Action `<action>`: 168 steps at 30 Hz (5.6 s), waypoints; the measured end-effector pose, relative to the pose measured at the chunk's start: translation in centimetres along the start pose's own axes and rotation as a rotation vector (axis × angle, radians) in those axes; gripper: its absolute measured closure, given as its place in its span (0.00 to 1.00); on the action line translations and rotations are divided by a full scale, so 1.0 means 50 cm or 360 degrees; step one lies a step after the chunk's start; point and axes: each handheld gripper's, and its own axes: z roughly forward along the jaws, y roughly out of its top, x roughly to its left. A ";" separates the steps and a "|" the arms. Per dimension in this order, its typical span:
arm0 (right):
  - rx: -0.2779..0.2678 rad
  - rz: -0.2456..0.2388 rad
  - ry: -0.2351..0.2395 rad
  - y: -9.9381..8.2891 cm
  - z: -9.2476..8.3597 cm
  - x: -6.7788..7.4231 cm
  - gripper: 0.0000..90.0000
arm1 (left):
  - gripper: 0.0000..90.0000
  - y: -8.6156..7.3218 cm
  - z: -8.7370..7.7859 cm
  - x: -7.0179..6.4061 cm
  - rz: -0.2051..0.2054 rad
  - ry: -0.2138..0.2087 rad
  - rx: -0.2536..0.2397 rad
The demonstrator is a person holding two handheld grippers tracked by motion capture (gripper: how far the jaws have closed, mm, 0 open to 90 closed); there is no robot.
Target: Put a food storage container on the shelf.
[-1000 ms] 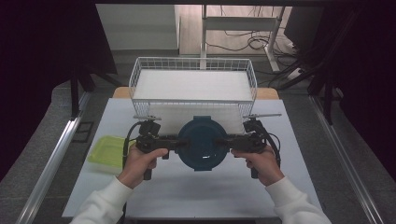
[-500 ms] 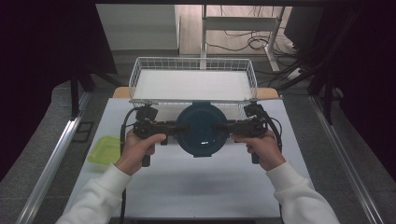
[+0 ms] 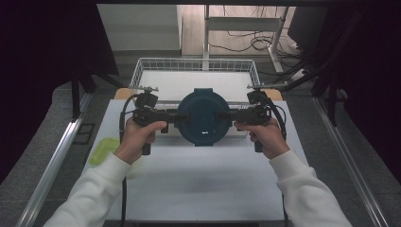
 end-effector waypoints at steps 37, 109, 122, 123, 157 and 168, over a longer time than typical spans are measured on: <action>-0.0046 -0.0060 -0.0042 0.196 -0.008 -0.017 0.40 | 0.47 0.193 0.001 0.039 0.0040 -0.0036 -0.0055; -0.0301 0.0240 -0.0224 0.250 0.069 -0.112 0.18 | 0.22 0.225 0.093 0.183 -0.0260 0.0004 -0.0254; -0.0253 -0.0171 -0.0277 0.175 -0.012 -0.065 0.25 | 0.21 0.154 0.012 0.084 0.0096 0.0089 -0.0301; -0.0245 -0.0193 -0.0274 0.163 -0.017 -0.060 0.26 | 0.21 0.145 0.009 0.081 0.0096 0.0068 -0.0296; -0.0052 -0.0435 -0.0152 -0.228 -0.052 -0.029 0.29 | 0.24 -0.246 -0.014 0.020 0.0366 0.0230 0.0127; 0.0018 -0.0423 -0.0181 -0.274 -0.041 -0.047 0.29 | 0.25 -0.292 -0.005 0.029 0.0350 0.0290 0.0185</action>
